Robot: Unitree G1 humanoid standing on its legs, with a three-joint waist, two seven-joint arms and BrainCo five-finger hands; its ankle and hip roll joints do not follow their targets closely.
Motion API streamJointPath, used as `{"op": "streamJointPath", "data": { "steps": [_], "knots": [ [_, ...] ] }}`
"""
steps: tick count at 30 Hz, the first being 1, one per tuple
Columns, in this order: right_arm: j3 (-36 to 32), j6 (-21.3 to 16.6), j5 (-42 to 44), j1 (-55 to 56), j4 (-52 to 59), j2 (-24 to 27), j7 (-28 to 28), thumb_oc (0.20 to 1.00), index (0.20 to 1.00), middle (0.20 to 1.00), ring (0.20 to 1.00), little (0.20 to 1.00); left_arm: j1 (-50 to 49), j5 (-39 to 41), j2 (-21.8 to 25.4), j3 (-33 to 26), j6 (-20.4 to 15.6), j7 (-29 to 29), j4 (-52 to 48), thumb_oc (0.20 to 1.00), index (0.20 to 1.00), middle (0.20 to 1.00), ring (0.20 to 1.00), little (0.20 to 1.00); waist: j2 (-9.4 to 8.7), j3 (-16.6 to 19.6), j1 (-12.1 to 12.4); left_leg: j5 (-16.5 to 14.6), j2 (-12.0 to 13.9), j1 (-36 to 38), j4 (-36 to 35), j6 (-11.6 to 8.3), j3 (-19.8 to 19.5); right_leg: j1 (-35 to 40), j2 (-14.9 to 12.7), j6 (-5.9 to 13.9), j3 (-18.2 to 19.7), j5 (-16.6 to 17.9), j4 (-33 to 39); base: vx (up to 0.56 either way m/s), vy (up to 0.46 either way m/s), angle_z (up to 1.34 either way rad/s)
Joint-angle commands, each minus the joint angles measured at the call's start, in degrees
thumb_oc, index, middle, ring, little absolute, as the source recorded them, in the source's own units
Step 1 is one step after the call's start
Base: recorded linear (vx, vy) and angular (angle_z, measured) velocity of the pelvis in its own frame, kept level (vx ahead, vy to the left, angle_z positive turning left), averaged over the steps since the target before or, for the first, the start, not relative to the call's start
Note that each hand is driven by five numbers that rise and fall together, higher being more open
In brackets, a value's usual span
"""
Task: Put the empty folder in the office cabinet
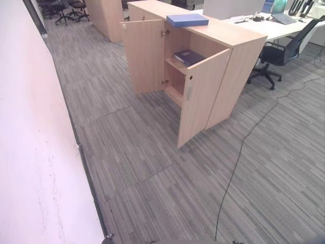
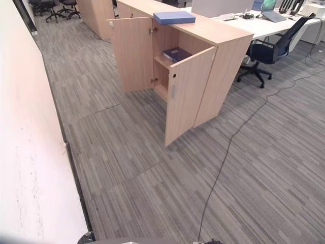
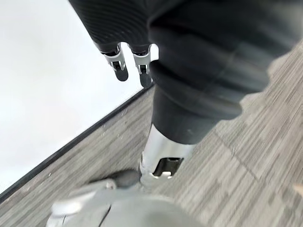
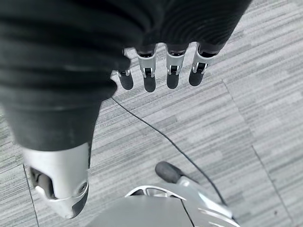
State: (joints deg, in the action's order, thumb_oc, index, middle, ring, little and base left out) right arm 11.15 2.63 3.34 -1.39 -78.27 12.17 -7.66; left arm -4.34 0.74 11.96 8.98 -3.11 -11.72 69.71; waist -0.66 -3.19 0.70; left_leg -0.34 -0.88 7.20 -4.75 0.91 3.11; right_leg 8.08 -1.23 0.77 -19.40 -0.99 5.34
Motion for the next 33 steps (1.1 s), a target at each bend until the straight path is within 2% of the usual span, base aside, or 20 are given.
{"op": "streamJointPath", "data": {
  "steps": [1, 9, 22, 29, 30, 31, 32, 33],
  "knots": [
    [1.6, -0.5, 0.4, -2.5, -3.7, -0.9, -1.3, 1.0, 1.0, 1.0, 1.0, 1.0, 3.0, -0.2, -0.4, -0.2, -1.7, -0.6, 3.6, 1.0, 1.0, 1.0, 1.0, 1.0, -1.47, 0.7, 1.0, -2.3, -0.8, -0.5, -0.3, -1.25, 2.3, 1.8, -2.1, 5.18, -2.3, 1.0, -0.3, 0.0, 0.0, 0.0],
    [1.7, -0.1, -0.3, -0.7, -3.9, 0.0, 0.6, 1.0, 1.0, 1.0, 1.0, 1.0, 3.4, 0.3, -0.5, -0.2, -0.5, 3.8, 5.5, 1.0, 1.0, 1.0, 1.0, 1.0, -1.04, 0.3, 0.1, -2.4, -0.7, -0.4, -0.3, -1.17, 2.6, 1.7, -1.9, 5.09, -1.9, 1.1, -0.3, 0.0, 0.0, 0.0],
    [1.9, -0.1, 0.4, -0.7, -3.2, 0.2, 1.3, 1.0, 1.0, 1.0, 1.0, 1.0, 3.6, -0.5, 0.2, -0.3, 0.1, 3.7, 6.2, 1.0, 1.0, 1.0, 1.0, 1.0, -1.12, 0.3, -0.2, -2.6, -0.5, 0.0, -0.3, -1.26, 2.4, 2.0, -1.7, 4.74, -1.6, 1.0, -0.3, 0.0, -0.007, 0.0],
    [2.1, -0.1, 0.8, -0.9, -3.0, 0.2, 1.1, 1.0, 1.0, 1.0, 1.0, 1.0, 4.1, 1.2, 0.4, -1.2, 0.0, 2.2, 6.1, 1.0, 1.0, 1.0, 1.0, 1.0, -1.22, -0.2, -0.2, -2.5, 0.4, 0.8, -0.3, -1.58, 2.3, 1.4, -1.4, 3.85, -1.3, 0.1, -2.3, 0.02, -0.054, 0.01],
    [2.1, -0.2, 0.7, -1.3, -2.9, 0.2, 0.9, 1.0, 1.0, 1.0, 1.0, 1.0, 4.5, 1.8, 0.5, -1.3, 0.1, 1.8, 6.0, 1.0, 1.0, 1.0, 1.0, 1.0, -1.38, -0.9, -0.1, -2.4, 0.8, 0.4, 0.7, -1.64, 2.6, 0.8, -1.6, 3.49, -1.2, -0.5, -3.7, -0.08, -0.049, 0.01],
    [2.2, -0.2, 0.8, -1.8, -2.8, 0.2, 0.7, 1.0, 1.0, 1.0, 1.0, 1.0, 5.1, 2.7, 0.5, -1.4, -0.1, 1.2, 5.7, 1.0, 1.0, 1.0, 1.0, 1.0, -1.71, -2.0, -0.1, -3.7, 1.2, -2.4, 5.8, -1.94, 3.0, 0.0, -2.0, 2.9, -1.2, -1.3, -5.5, -0.17, -0.108, 0.03],
    [2.5, -0.2, 0.7, -2.8, -2.7, 0.6, 0.2, 1.0, 1.0, 1.0, 1.0, 1.0, 6.0, 3.9, 0.3, -1.0, -0.6, 0.3, 4.8, 1.0, 1.0, 1.0, 1.0, 1.0, -2.25, -4.2, 0.7, -5.1, 2.1, -8.2, 15.7, -2.84, 4.0, -0.3, -2.7, 1.56, -1.4, -2.7, -7.1, -0.15, -0.088, 0.06],
    [2.5, -0.2, 0.7, -2.8, -2.8, 0.6, 0.2, 1.0, 1.0, 1.0, 1.0, 1.0, 6.0, 3.9, 0.3, -1.0, -0.6, 0.3, 4.8, 1.0, 1.0, 1.0, 1.0, 1.0, -2.21, -4.1, 0.6, -5.2, 2.1, -8.5, 16.0, -2.84, 3.9, -0.4, -2.7, 1.54, -1.5, -2.7, -7.2, -0.11, -0.124, 0.07]
  ]
}}
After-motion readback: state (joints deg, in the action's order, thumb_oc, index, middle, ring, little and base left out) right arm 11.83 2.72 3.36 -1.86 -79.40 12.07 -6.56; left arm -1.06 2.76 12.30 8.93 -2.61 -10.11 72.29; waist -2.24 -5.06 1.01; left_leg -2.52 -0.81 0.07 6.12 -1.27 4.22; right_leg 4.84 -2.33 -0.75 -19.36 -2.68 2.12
